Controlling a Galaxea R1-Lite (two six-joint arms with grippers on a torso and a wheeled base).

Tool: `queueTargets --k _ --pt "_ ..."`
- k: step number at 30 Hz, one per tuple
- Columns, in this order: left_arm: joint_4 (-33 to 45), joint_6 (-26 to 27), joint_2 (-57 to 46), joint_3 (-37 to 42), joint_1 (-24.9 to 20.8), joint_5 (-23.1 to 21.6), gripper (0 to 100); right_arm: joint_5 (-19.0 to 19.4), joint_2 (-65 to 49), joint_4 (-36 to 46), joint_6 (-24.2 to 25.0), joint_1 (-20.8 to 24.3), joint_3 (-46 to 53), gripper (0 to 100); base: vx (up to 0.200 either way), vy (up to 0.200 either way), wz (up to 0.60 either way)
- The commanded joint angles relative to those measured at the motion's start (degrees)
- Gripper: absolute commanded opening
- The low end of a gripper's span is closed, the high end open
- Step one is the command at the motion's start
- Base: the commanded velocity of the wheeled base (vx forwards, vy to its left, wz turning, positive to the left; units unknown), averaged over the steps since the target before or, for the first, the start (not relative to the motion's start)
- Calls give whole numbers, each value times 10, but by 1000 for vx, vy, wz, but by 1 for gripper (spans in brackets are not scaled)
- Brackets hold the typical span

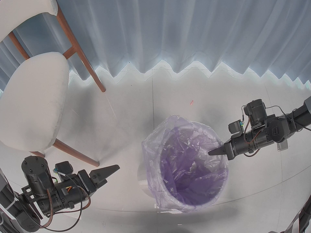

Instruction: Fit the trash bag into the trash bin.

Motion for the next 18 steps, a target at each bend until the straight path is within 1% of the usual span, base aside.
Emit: queueTargets --k 1,5,8,12,15,18 --pt "4 -21 20 -4 -38 -14 100 1 5 -2 -3 4 4 0 0 0 0" --pt "-2 -22 71 -20 -43 -14 100 1 1 -2 -3 7 5 0 0 0 0" --pt "-2 -23 85 -32 -46 -15 100 1 0 -2 -3 10 5 0 0 0 0" --pt "-3 -36 121 -61 -67 -14 100 1 -8 -2 -3 11 5 0 0 0 0" --pt "-8 -36 141 -72 -68 -14 100 1 -11 -2 -2 11 5 0 0 0 0" --pt "-36 -36 170 -86 -69 -14 100 1 -15 -2 -2 12 8 0 0 0 0"
